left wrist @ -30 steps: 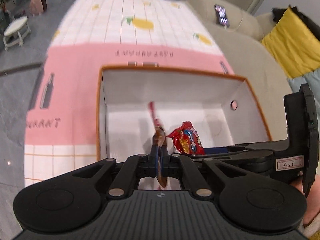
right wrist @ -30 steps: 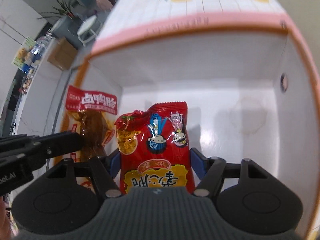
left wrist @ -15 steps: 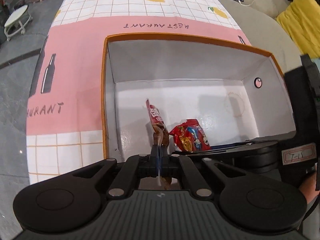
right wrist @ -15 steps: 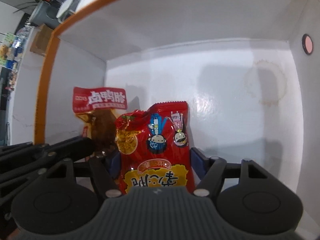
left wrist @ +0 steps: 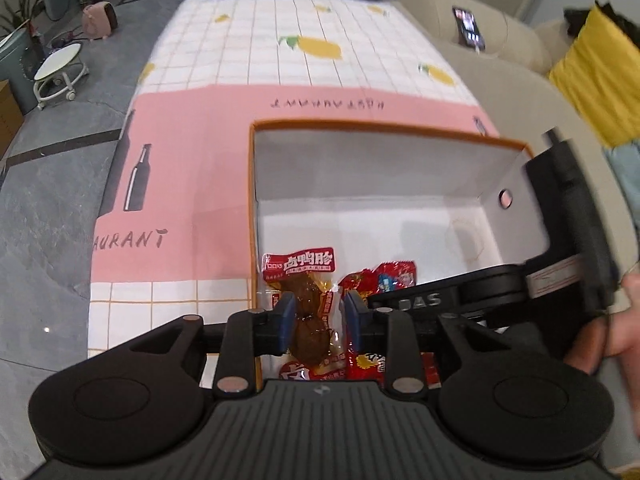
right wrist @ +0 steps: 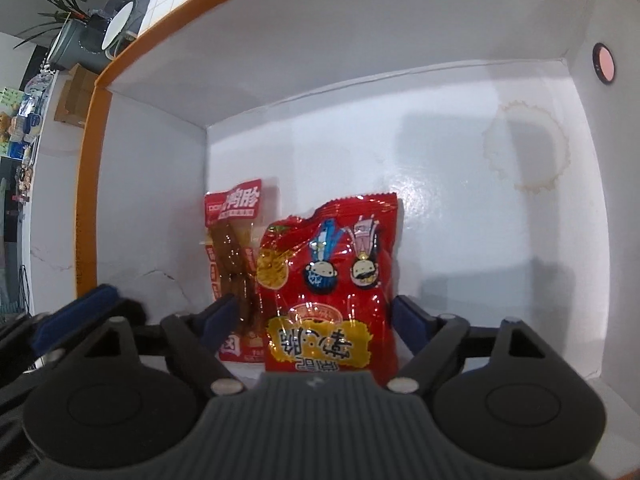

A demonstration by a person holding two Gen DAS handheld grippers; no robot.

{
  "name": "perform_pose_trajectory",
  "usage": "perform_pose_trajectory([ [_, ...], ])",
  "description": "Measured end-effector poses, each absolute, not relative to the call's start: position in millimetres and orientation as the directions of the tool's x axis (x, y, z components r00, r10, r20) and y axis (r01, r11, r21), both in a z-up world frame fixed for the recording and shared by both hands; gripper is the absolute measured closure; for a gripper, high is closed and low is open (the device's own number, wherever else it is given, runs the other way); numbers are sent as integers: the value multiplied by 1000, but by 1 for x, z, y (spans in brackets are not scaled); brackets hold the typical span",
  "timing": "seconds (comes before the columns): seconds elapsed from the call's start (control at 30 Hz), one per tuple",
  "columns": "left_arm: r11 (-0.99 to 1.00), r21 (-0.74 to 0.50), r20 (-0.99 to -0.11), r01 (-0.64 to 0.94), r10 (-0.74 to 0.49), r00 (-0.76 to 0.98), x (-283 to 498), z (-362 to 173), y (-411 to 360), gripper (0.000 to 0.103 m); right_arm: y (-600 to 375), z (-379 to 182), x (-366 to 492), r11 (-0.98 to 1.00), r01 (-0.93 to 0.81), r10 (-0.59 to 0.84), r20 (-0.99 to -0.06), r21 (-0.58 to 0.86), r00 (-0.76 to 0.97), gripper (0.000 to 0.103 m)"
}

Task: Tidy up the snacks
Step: 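Open both tools to release the packets into the box and withdraw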

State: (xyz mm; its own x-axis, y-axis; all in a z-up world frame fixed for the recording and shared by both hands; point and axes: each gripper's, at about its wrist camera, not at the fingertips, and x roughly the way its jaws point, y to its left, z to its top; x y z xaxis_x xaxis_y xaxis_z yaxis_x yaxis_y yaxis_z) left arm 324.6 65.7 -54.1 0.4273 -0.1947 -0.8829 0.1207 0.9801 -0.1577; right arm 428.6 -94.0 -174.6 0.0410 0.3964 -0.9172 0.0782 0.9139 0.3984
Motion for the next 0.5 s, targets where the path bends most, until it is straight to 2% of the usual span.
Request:
perform_pose_trajectory([
  [0.03, 979, -169, -877, 115, -202, 435, 323, -51, 68, 70, -92, -174, 428, 918, 75, 388, -921, 390, 38, 22],
  [0.1, 977, -183, -867, 110, -213, 451, 319, -45, 71, 69, -86, -174, 428, 923, 61, 378, -925, 380, 36, 32],
  [0.2, 979, -176, -858, 101, -203, 472, 312, -40, 73, 68, -78, -173, 426, 931, 30, 362, -932, 363, 36, 39],
  [0.5, 980, -156, -844, 122, -196, 499, 296, -32, 68, 68, -77, -157, 417, 946, -34, 324, -942, 322, 86, 38],
])
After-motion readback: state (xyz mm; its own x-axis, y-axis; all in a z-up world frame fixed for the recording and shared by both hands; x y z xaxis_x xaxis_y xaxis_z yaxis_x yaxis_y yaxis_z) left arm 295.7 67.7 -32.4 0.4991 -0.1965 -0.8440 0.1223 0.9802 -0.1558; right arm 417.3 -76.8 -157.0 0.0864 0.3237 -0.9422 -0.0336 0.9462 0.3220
